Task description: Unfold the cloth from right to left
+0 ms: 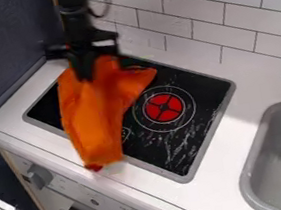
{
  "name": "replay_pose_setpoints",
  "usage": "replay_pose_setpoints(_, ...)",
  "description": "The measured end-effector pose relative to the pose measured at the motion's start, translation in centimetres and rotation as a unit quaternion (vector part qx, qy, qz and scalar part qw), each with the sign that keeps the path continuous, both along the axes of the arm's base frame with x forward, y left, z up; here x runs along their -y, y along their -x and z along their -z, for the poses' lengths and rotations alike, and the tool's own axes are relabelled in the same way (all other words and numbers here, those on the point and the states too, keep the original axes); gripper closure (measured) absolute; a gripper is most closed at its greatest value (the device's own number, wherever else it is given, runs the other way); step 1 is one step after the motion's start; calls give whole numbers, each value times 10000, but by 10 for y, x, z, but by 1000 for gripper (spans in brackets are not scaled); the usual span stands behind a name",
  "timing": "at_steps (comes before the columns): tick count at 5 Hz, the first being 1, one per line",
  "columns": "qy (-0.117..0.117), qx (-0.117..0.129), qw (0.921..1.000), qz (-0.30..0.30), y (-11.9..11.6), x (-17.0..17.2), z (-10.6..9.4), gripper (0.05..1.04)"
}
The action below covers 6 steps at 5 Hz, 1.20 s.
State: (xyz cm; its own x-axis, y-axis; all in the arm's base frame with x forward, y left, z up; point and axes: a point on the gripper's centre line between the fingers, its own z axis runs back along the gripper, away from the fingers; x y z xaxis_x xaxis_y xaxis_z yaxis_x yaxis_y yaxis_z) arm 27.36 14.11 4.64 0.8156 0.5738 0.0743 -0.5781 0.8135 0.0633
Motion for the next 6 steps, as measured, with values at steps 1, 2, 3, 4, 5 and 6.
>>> replay_pose_setpoints(1,-346,165,9973,-631,18,-30,-11,1032)
replay_pose_setpoints(2,-701,254,9892,-1261,42,-56,-10,1032)
replay_pose_setpoints(3,-977,278,9770,-1874,62,-74,-1,1032)
replay_pose_setpoints(4,-847,148,9771,-1946,62,-76,26,1032)
replay_pose_setpoints(5,-808,-192,9785,-1890,64,-73,54,1014)
replay_pose_setpoints(6,-796,-116,9796,-1843,69,-66,56,874)
